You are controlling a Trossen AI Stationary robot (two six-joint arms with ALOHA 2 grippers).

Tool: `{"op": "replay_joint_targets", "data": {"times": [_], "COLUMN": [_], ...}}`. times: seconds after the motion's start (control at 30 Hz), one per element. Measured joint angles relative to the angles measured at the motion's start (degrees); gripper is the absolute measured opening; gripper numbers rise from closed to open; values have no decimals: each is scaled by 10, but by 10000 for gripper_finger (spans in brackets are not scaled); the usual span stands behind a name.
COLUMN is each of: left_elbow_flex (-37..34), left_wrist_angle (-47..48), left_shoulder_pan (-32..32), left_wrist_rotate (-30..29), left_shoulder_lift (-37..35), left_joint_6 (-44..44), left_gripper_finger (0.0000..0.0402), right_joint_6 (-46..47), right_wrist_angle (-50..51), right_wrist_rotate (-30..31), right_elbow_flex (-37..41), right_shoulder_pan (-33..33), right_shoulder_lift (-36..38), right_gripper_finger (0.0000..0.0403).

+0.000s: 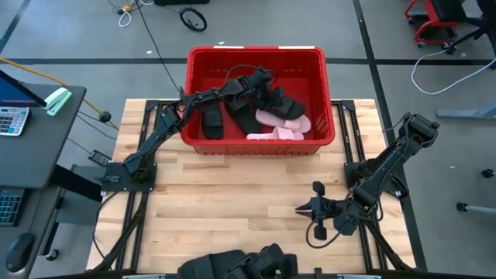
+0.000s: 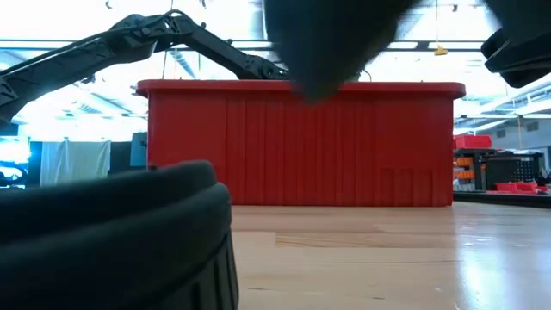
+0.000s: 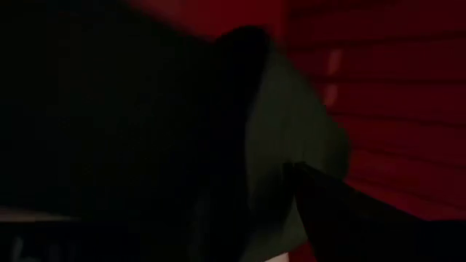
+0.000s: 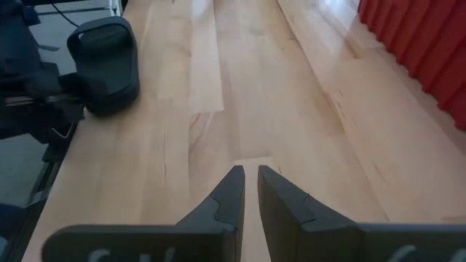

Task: Pick and place slides into bin
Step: Put the top black slide into the red bin, then put the black slide into the red bin

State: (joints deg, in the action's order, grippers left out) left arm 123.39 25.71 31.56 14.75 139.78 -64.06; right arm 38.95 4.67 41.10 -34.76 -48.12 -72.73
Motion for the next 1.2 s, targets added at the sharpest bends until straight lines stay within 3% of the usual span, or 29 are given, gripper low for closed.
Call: {"op": "replay_joint_targets", "data": {"times": [0.33, 0.43, 0.63, 0.8, 1.03, 1.2], "left_elbow_flex": [0, -1, -4, -3, -4, -3], "left_wrist_angle": [39, 36, 54, 95, 210, 294], "left_shoulder_pan": [7, 21, 39, 39, 17, -21], "left_wrist_rotate": [-5, 19, 32, -34, -38, -33], "left_shoulder_lift": [2, -1, -54, -106, -142, -179], "left_joint_6": [30, 39, 60, 143, 279, 330], "left_gripper_finger": [176, 176, 176, 176, 176, 176], "right_joint_6": [-53, -56, -88, -105, -101, -92], "right_wrist_angle": [0, 0, 0, 0, 0, 0], "right_wrist_rotate": [9, 9, 9, 9, 9, 9], "right_elbow_flex": [0, 0, 0, 0, 0, 0], "right_shoulder_pan": [11, 17, 20, 20, 20, 20], "right_shoulder_lift": [0, 0, 0, 0, 0, 0], "right_gripper_finger": [48, 48, 48, 48, 48, 48]}}
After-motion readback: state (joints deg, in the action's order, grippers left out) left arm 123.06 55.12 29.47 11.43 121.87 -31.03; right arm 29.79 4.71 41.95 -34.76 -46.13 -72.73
